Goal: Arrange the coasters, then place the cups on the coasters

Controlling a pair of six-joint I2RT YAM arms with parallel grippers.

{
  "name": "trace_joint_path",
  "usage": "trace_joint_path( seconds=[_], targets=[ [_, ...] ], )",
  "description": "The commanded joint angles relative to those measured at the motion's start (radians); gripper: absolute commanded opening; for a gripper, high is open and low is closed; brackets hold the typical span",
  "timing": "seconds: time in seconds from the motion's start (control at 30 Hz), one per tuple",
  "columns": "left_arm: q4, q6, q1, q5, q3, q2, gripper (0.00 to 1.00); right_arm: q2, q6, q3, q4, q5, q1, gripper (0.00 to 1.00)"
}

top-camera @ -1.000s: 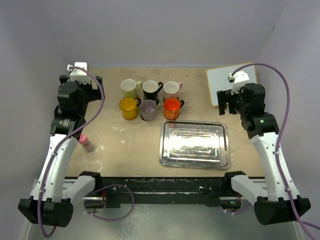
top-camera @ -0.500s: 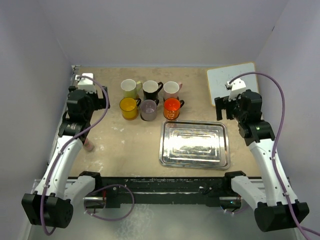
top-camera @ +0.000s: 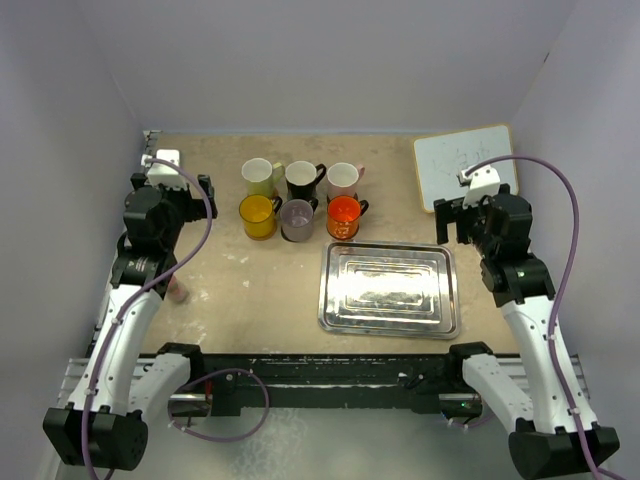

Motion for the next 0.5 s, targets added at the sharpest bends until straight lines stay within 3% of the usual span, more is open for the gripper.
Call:
trace_joint_path(
  seconds=[0.0,0.47],
  targets=[
    [0.054,0.007,0.01,0.036,0.0,-0.021,0.99,-0.025,-0.007,-0.006,0.04,0.022,-0.002,1.0],
    [0.06,0.011,0.02,0.053,-0.01,-0.025,1.0,-0.021,-0.019,-0.011,0.044,0.036,-0.002,1.0]
  ],
)
